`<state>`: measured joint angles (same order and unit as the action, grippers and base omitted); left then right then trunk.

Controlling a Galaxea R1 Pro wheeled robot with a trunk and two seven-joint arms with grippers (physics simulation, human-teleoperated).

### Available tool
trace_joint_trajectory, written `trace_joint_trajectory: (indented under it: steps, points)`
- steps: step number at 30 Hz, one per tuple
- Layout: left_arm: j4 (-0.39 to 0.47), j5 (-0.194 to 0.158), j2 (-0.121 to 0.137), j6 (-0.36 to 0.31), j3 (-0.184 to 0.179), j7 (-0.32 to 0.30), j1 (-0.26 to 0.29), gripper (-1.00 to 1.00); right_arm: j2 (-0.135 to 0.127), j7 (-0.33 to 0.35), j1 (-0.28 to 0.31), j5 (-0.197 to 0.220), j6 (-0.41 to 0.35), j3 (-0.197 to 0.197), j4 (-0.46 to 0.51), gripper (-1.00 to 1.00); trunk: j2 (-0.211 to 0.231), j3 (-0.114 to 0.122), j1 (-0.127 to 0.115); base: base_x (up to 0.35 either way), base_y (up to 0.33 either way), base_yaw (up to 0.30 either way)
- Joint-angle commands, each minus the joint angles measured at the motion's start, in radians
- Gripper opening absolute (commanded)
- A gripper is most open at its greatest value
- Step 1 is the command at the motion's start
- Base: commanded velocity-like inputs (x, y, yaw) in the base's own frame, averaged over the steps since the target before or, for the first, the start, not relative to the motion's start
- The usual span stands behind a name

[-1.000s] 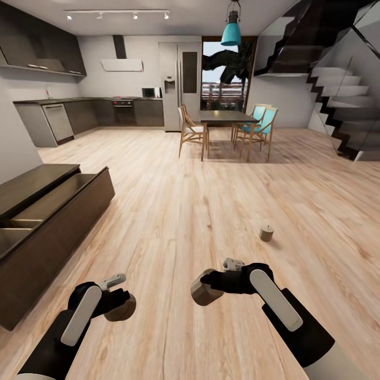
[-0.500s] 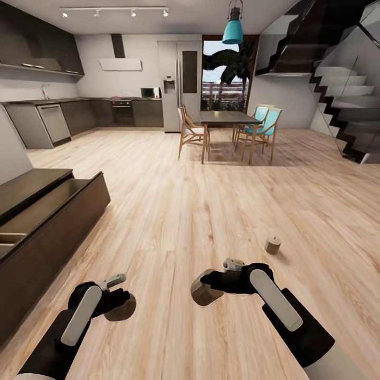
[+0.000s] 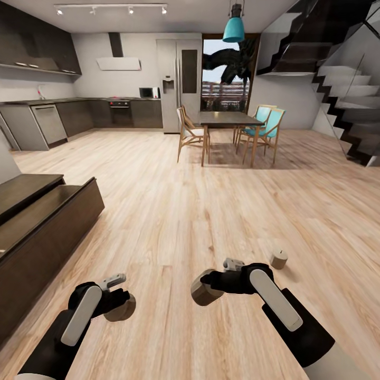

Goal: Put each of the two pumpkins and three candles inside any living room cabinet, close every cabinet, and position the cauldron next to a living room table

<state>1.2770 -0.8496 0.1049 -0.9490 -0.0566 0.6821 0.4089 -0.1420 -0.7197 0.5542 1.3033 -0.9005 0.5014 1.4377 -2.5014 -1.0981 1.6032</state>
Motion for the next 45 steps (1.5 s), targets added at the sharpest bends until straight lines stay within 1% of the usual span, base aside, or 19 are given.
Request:
trace_joint_trajectory:
  steps: [1, 19, 45]
  points:
    - [0.001, -0.009, 0.001, 0.000, -0.002, 0.011, 0.001, -1.00, -0.001, -0.010, 0.001, 0.011, 0.002, 0.002, 0.001, -1.00, 0.000, -0.001, 0.000, 0.333, -0.002, 0.000]
    - [0.001, -0.010, -0.001, 0.001, -0.003, 0.011, 0.001, -1.00, -0.001, -0.010, 0.001, 0.011, 0.003, 0.002, 0.001, -1.00, 0.000, -0.001, 0.000, 0.333, 0.000, 0.000]
    - [-0.009, -0.010, -0.004, 0.004, -0.006, 0.010, 0.001, -1.00, 0.001, -0.007, 0.001, 0.001, 0.004, 0.002, -0.001, -1.00, 0.000, -0.001, 0.000, 0.333, 0.000, 0.000]
